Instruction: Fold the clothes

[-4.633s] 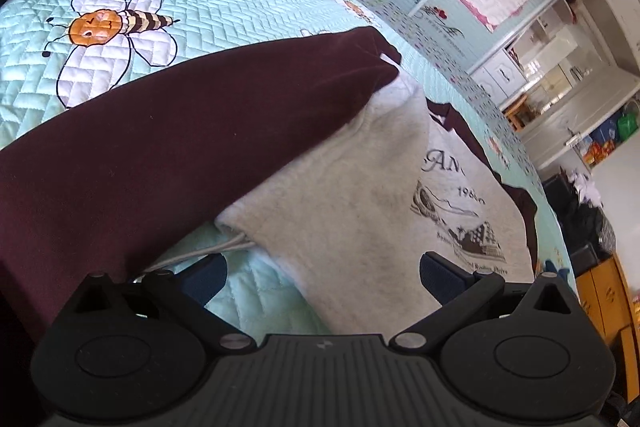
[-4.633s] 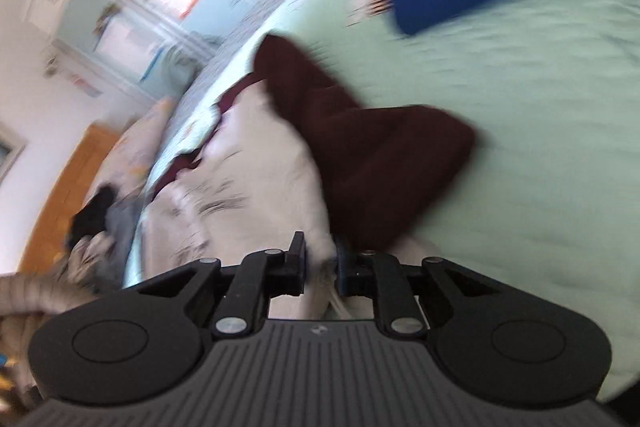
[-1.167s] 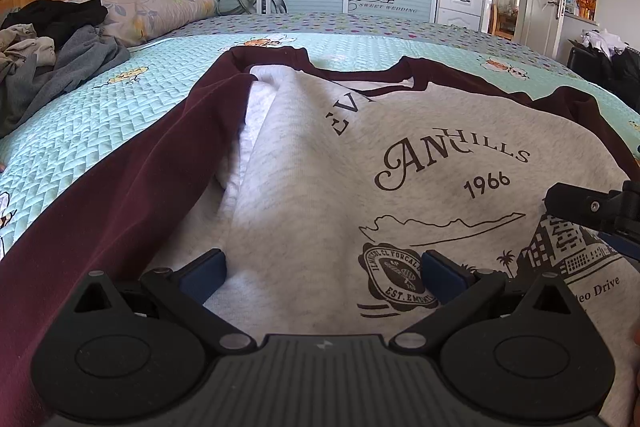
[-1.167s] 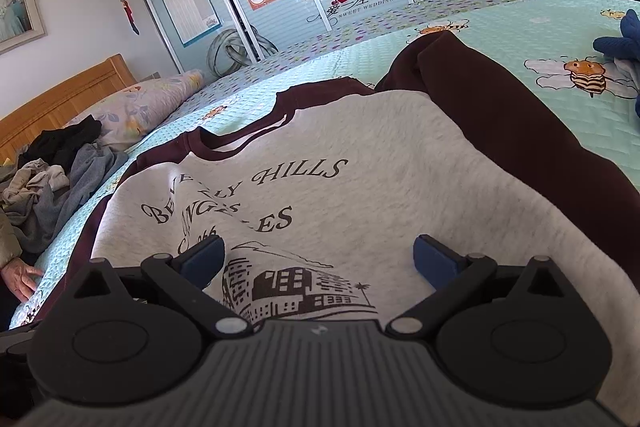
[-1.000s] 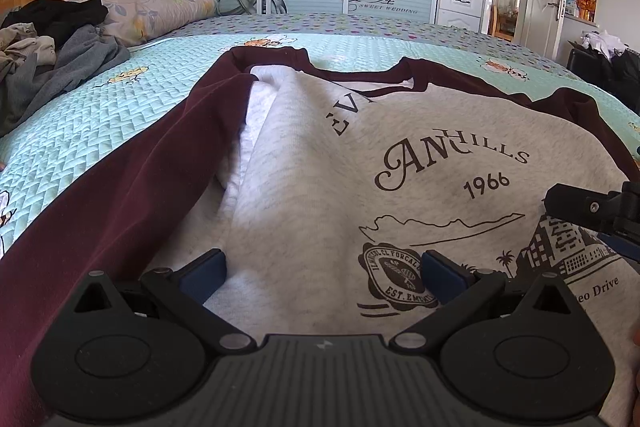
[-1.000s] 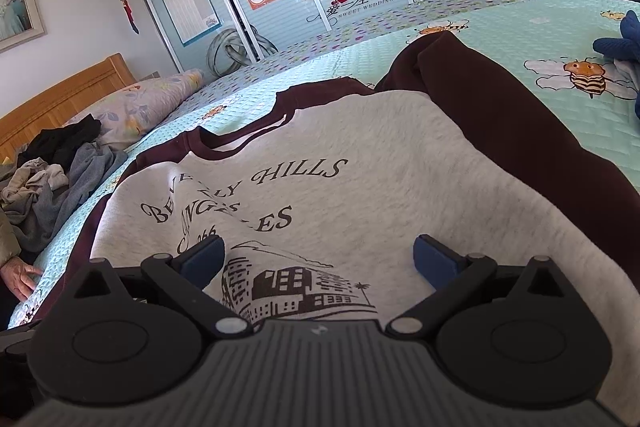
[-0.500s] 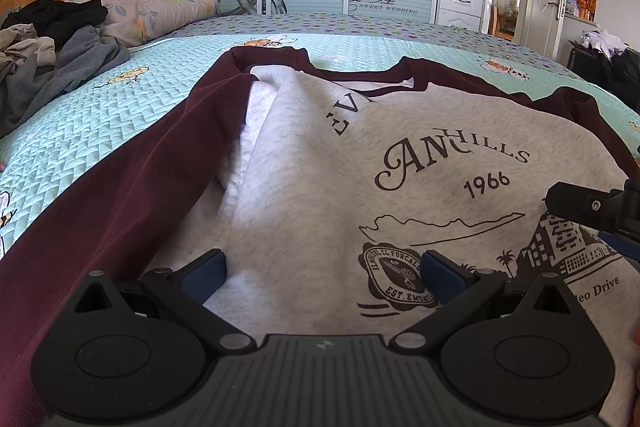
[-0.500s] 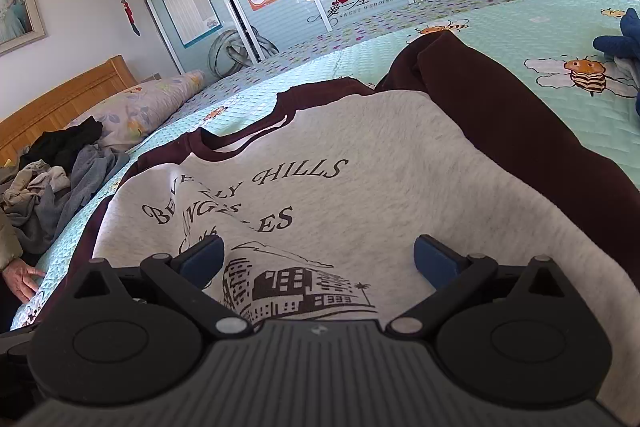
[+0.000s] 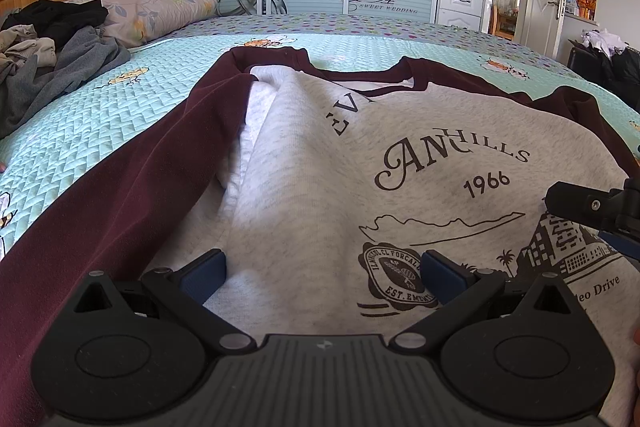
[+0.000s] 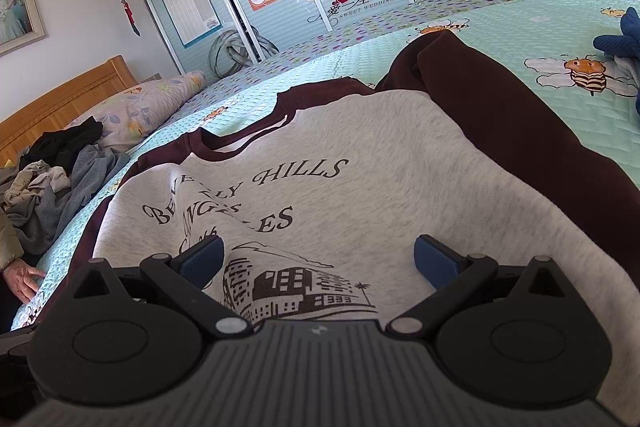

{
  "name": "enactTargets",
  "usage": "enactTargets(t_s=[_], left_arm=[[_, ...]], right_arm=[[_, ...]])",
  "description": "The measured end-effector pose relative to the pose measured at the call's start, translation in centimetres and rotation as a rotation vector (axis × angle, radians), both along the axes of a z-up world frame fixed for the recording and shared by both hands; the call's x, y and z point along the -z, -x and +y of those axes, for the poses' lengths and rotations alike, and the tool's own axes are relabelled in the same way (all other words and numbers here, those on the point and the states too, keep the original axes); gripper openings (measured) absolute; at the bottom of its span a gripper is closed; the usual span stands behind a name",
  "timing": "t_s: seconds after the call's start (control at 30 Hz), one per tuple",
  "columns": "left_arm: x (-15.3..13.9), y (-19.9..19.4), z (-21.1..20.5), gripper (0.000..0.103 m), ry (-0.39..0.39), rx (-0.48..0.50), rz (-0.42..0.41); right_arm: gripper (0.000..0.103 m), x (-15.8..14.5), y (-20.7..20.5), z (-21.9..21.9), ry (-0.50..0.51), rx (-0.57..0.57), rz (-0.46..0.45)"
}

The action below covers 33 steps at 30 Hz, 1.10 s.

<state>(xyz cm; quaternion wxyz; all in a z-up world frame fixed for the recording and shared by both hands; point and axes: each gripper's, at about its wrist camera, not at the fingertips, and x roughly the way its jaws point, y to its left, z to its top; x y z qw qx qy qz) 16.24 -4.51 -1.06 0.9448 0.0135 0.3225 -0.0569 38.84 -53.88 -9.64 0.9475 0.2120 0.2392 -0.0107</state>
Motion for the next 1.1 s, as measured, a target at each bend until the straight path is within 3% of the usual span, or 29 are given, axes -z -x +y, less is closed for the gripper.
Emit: enactTargets(t_s=[1.1], left_arm=[[-0.08, 0.18, 0.09, 0.103, 0.008, -0.001, -0.002]], right_arm=[[0.102, -0.10, -0.32, 0.07, -0.009, -0.003, -0.003]])
